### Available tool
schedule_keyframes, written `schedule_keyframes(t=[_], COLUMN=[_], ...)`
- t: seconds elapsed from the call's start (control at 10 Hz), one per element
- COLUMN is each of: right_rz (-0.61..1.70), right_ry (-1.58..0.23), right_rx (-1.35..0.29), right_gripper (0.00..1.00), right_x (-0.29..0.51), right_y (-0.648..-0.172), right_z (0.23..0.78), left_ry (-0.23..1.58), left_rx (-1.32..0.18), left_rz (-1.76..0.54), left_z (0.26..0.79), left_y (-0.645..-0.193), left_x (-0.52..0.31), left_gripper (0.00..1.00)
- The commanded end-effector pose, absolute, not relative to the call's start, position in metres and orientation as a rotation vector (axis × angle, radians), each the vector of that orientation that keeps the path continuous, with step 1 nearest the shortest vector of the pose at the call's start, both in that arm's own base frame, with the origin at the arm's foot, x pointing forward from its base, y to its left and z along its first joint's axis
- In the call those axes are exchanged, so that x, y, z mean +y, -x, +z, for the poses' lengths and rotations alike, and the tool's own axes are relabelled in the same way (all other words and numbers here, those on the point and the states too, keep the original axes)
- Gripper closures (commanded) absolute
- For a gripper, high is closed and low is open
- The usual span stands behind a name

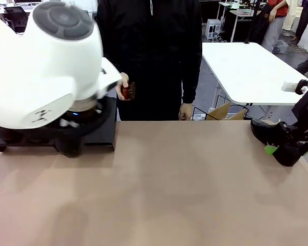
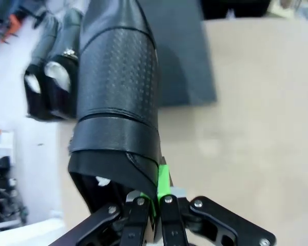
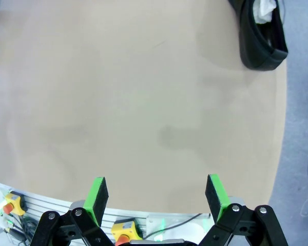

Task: Organize the shoes by placing them on the stand.
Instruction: Place the Shoe from the middle of the table onto the Shoes Stand.

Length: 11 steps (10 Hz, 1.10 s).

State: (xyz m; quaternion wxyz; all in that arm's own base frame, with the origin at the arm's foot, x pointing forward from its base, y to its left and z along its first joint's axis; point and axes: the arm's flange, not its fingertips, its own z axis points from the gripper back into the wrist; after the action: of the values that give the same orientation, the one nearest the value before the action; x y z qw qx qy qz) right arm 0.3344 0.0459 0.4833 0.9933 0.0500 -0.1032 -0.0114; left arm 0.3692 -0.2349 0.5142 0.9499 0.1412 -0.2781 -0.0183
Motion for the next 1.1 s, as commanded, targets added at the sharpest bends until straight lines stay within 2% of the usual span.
schedule_keyframes(t=[0.0,0.3,1.0], right_rz=[-0.030,-0.030,-0.030], right_ry=[-0.113,-0.113,-0.113], right_rx=[-0.206,-0.206,-0.206], right_gripper=[0.00,0.00,0.00], right_x=[0.046,0.046,0.046], right_y=[-0.336,-0.336,-0.336], right_z=[0.484,0.484,0.484], left_ry=[-0.406,-0.417,-0.392], left_rx=[-0.670,-0.653,-0.682], left_rz=[-0.011,0.006,0.014], left_z=[0.498,0.470,0.436], left_y=[-0.406,-0.470,-0.507], left_x=[-0.213,-0.194,-0.190], left_gripper=[1.00,1.00,1.00])
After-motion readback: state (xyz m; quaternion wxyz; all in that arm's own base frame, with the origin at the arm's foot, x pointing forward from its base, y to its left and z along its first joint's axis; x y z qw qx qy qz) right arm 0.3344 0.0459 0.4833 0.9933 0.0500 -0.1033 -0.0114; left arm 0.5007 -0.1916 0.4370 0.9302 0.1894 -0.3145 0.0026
